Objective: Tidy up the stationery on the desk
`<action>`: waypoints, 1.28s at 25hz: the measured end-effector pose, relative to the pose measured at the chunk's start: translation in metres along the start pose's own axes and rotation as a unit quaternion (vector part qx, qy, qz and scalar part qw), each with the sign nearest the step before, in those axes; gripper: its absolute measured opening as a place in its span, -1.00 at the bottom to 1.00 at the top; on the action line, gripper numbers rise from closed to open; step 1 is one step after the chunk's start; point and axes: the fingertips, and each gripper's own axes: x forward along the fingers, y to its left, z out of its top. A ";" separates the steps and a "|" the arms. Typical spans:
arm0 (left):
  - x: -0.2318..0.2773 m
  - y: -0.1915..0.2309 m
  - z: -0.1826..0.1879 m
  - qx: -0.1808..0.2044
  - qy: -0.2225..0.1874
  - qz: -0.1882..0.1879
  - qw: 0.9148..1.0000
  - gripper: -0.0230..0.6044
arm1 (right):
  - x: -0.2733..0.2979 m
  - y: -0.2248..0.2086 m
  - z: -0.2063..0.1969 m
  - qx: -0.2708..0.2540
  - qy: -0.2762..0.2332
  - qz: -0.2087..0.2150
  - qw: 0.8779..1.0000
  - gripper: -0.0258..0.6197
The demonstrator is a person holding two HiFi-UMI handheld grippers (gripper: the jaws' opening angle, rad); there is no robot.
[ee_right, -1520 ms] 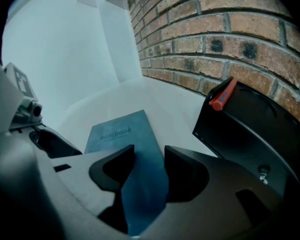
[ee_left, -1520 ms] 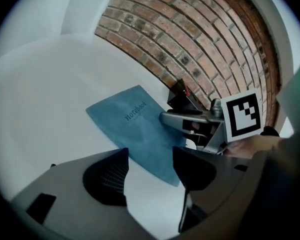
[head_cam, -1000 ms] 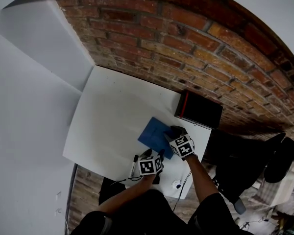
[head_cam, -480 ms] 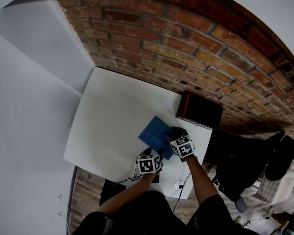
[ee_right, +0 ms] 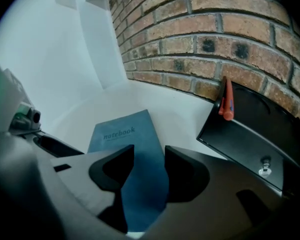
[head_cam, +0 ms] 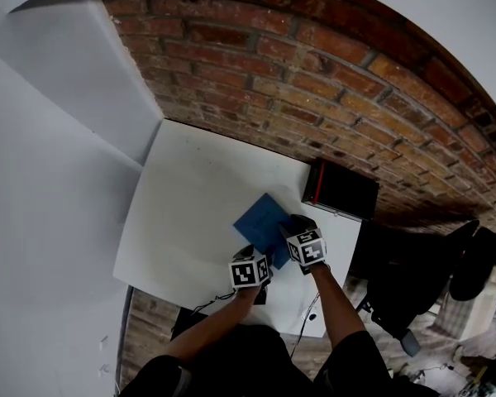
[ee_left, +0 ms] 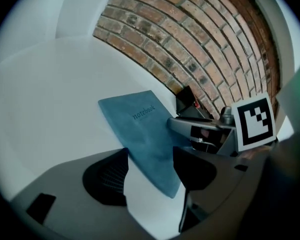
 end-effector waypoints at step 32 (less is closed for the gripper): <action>-0.061 0.142 0.097 0.115 0.002 0.027 0.993 -0.06 | 0.058 0.122 0.050 0.127 0.006 -0.007 0.992 -0.34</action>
